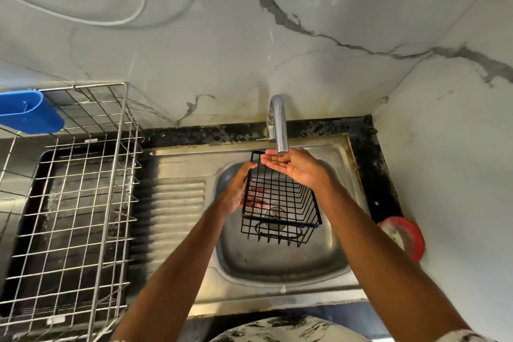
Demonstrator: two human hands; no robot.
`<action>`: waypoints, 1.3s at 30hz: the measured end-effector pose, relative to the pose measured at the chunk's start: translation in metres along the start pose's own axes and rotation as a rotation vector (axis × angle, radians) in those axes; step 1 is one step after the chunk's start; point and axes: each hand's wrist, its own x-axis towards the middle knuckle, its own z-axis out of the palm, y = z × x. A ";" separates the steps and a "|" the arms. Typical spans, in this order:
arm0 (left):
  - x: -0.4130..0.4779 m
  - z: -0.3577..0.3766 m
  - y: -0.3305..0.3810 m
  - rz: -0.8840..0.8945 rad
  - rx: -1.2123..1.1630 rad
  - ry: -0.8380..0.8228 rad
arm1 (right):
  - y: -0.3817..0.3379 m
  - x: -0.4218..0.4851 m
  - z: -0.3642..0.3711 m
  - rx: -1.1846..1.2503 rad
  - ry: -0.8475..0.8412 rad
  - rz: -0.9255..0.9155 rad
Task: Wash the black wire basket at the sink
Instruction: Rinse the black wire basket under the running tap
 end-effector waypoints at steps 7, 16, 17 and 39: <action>0.004 -0.010 -0.005 0.035 -0.117 -0.083 | 0.011 -0.003 -0.004 -0.718 0.127 -0.105; 0.000 -0.013 -0.009 0.157 -0.033 -0.115 | 0.011 -0.009 0.002 -0.402 -0.053 -0.064; 0.005 -0.014 -0.014 0.194 -0.053 -0.128 | 0.011 -0.015 0.000 -0.668 -0.160 -0.011; 0.035 -0.005 -0.003 0.024 -0.064 -0.083 | 0.007 -0.006 -0.006 -0.197 0.153 -0.125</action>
